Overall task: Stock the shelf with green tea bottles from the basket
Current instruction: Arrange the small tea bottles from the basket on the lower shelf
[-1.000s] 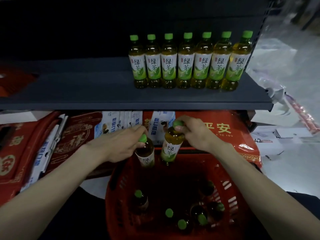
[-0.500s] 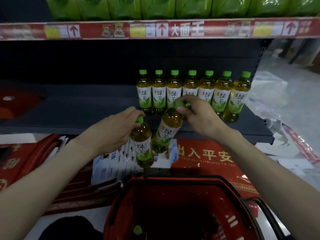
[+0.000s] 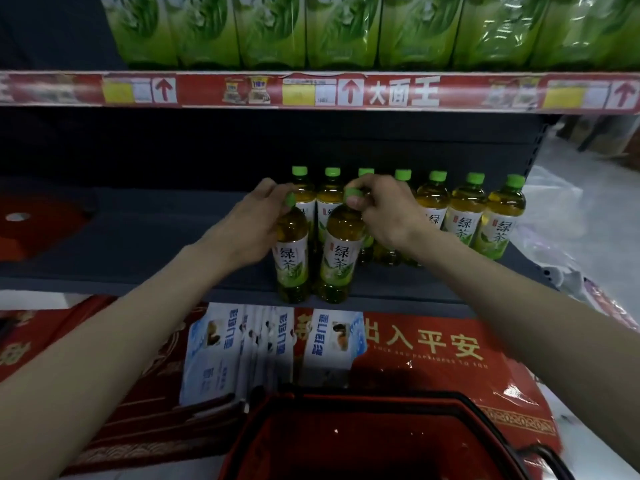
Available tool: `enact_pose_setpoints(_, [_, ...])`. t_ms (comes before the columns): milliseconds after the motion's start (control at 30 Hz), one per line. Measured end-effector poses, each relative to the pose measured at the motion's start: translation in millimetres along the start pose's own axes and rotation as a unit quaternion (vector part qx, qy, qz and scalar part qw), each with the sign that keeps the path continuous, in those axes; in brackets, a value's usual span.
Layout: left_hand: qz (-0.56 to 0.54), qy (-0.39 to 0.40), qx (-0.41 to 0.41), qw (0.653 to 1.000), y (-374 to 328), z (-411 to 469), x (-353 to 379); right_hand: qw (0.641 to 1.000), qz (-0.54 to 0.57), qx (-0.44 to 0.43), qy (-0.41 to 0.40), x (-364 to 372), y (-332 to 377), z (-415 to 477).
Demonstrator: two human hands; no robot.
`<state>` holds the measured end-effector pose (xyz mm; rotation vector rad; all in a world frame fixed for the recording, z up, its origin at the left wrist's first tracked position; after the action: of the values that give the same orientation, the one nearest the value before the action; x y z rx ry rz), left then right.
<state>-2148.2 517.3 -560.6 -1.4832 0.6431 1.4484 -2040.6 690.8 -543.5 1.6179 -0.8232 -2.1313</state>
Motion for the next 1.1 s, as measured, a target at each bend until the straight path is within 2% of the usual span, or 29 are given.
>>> enact_pose_setpoints(67, [-0.021,-0.003,-0.008,1.0,7.4,9.3,0.6,1.0,-0.01,-0.01,-0.004,2.9,3.0,10.3])
enact_pose_setpoints(167, [-0.056,-0.032,0.023,0.998,13.7,20.4,2.6,1.0,-0.012,-0.02,-0.012,8.8,4.7,25.3])
enact_pose_setpoints(400, [-0.123,-0.143,0.018,0.982,24.7,28.8,9.8,1.0,-0.002,-0.009,-0.001,18.2,-2.0,49.1])
enact_pose_setpoints(533, [-0.27,-0.185,0.011,0.945,31.8,20.3,25.3,1.0,0.026,-0.007,0.01,30.2,-12.8,40.8])
enact_pose_setpoints(633, [-0.397,-0.182,-0.026,0.899,35.8,5.7,55.2,0.992,0.121,-0.02,0.003,48.3,-27.1,21.9])
enact_pose_setpoints(700, [-0.437,-0.16,-0.052,0.884,39.9,-4.1,84.0,0.984,0.179,-0.022,0.007,68.1,-37.7,6.4])
enact_pose_setpoints(767, [-0.411,-0.131,-0.104,0.896,49.2,-12.3,113.7,0.977,0.213,-0.002,0.015,92.9,-52.9,-5.5])
enact_pose_setpoints(833, [-0.369,-0.118,-0.141,0.911,59.0,-17.8,135.9,0.979,0.201,0.036,0.009,115.9,-71.1,-11.7])
enact_pose_setpoints(967, [-0.363,-0.134,-0.167,0.907,70.4,-19.9,151.9,0.979,0.18,0.097,-0.017,139.9,-95.9,-13.0])
enact_pose_setpoints(1100, [-0.365,-0.143,-0.16,0.906,74.9,-13.2,154.2,0.977,0.182,0.101,-0.041,143.7,-102.2,-8.0])
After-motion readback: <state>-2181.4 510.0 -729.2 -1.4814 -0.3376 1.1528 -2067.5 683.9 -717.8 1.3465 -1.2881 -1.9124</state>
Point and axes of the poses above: each hand's wrist, its own z-axis towards the middle knuckle, its own x-axis out of the palm, y = z × x, the point moved 7 cm from there along z, towards the middle knuckle, and after that the axes turned 15 degrees about y, right-handed, at the moved point
